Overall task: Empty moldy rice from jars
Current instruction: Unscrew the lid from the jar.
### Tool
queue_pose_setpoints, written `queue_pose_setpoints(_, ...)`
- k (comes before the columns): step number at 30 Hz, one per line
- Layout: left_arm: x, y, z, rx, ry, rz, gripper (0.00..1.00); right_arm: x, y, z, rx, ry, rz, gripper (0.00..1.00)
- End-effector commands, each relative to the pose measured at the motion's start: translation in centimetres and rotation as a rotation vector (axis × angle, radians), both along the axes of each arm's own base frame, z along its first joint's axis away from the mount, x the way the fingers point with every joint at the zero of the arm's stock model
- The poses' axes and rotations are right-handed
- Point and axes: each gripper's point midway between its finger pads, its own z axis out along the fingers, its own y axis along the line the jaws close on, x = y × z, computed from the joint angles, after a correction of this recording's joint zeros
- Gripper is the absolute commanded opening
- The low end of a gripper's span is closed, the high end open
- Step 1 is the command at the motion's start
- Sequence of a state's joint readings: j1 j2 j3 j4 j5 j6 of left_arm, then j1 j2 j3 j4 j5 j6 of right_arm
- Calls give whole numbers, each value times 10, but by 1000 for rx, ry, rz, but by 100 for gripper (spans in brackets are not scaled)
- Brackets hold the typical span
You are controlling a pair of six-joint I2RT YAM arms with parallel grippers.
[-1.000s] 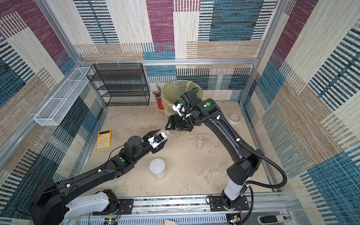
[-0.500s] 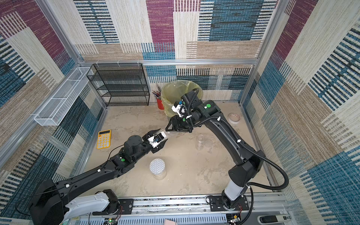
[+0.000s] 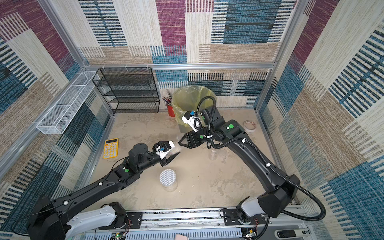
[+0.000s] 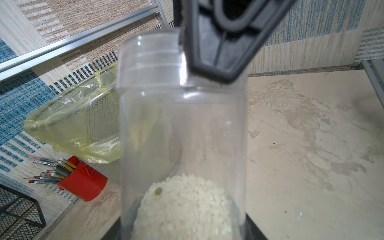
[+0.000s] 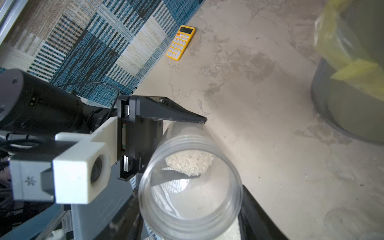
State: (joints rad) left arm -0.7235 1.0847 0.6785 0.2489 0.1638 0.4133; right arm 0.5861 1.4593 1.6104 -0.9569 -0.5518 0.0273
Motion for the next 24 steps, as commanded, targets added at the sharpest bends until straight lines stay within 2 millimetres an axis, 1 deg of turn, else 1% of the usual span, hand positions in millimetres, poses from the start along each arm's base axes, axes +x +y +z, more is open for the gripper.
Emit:
queue_pose_setpoints(1,-20,-7,2,-29,67,-98,22,38,2,1,-80,-244,40,36)
queue_pose_setpoints(4,-25,-5,4,-35,71,-102,22,33,10,-3,-93,-283,162,40)
queue_pose_setpoints(6,-26,-4,5,-39,70,-103,21,32,11,-3,-113,-335,226,42)
queue_pose_setpoints(8,-28,-3,6,-38,71,-105,20,26,11,-5,-130,-376,300,49)
queue_pose_setpoints(10,-29,-2,8,-39,67,-106,19,23,9,-10,-153,-400,353,55)
queue_pose_setpoints(13,-29,-1,8,-38,63,-102,18,20,9,-18,-169,-396,399,59)
queue_pose_setpoints(17,-26,0,5,-31,64,-88,18,22,12,-8,-150,-428,398,62)
queue_pose_setpoints(20,-23,2,4,-31,51,-69,17,20,11,5,-125,-475,386,67)
queue_pose_setpoints(24,-19,3,6,-32,35,-47,16,12,10,17,-81,-503,382,71)
